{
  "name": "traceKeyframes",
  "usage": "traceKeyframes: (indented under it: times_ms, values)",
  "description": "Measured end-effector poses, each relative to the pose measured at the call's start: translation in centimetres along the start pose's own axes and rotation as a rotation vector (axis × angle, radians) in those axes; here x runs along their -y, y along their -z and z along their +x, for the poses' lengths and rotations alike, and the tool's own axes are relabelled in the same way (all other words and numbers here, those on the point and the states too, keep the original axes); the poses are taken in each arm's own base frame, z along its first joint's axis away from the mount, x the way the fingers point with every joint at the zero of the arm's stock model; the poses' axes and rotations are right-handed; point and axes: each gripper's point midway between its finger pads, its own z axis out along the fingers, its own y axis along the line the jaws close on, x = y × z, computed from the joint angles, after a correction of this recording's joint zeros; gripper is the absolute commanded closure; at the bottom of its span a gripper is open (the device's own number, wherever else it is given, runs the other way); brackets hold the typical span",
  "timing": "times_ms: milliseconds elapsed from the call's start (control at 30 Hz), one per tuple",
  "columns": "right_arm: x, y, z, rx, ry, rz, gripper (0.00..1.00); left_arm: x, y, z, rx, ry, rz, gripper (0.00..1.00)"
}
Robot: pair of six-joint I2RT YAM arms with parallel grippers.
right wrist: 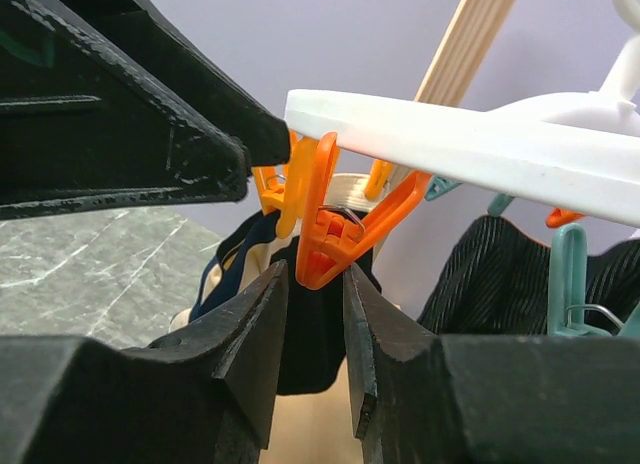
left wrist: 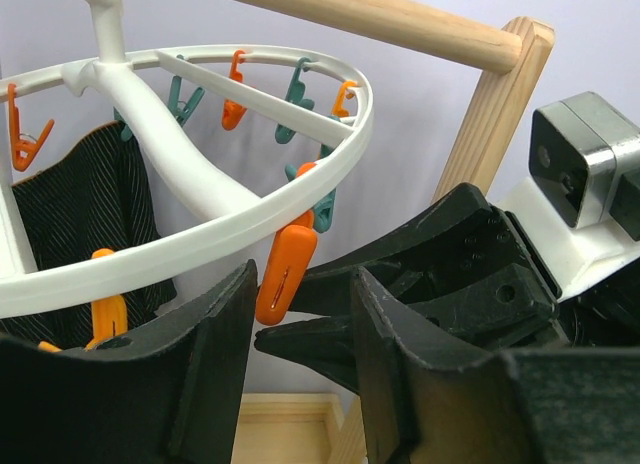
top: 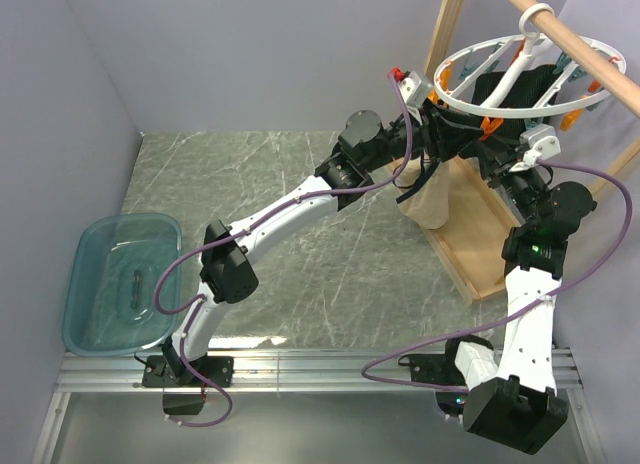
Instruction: Clip the underwear to the hanger
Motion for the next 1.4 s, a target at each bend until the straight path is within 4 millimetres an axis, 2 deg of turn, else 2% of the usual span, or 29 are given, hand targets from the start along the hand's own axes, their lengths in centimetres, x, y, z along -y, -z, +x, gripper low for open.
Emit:
traceKeyframes:
  times_ms: [167,300,500,667,867,1000,1067,1200,1400]
  values:
    - [-0.3,-0.2,0.0,0.000,0.008,-0.004,0.64,0.0,-0.3,-0.2,0.014,0.012,0.005,0.52]
    - [-0.4,-0.3,0.1,-0.002,0.010,-0.003,0.64,-0.5,-0.5,0.4,0.017,0.022,-0.009,0.53]
    - [-0.8,-0.6,0.0,0.002,0.007,-0.013,0.64,-1.9,-0.9,1.7,0.019,0.029,-0.056,0.58]
    - [-1.4,-0.8,0.1,-0.001,0.013,-0.033,0.64,-2.6,-1.0,1.7,0.036,0.030,-0.094,0.62]
    - [-1.7,-0.8,0.4,-0.012,0.016,-0.041,0.63,-2.4,-1.2,0.6,0.074,0.033,-0.092,0.73]
    - [-1.9,-0.5,0.5,-0.024,0.020,-0.043,0.59,-2.0,-1.3,0.5,0.079,0.042,-0.085,0.87]
    - [-2.0,-0.3,0.5,-0.032,0.016,-0.041,0.58,-1.9,-1.3,0.5,0.082,0.045,-0.081,0.90]
    - [-1.1,0.2,-1.0,-0.044,-0.029,0.004,0.58,-2.0,-1.3,0.8,0.082,0.046,-0.074,0.95]
    - [0.8,0.7,-5.7,-0.012,-0.147,0.084,0.58,-2.0,-1.3,1.1,0.084,0.041,-0.061,0.96]
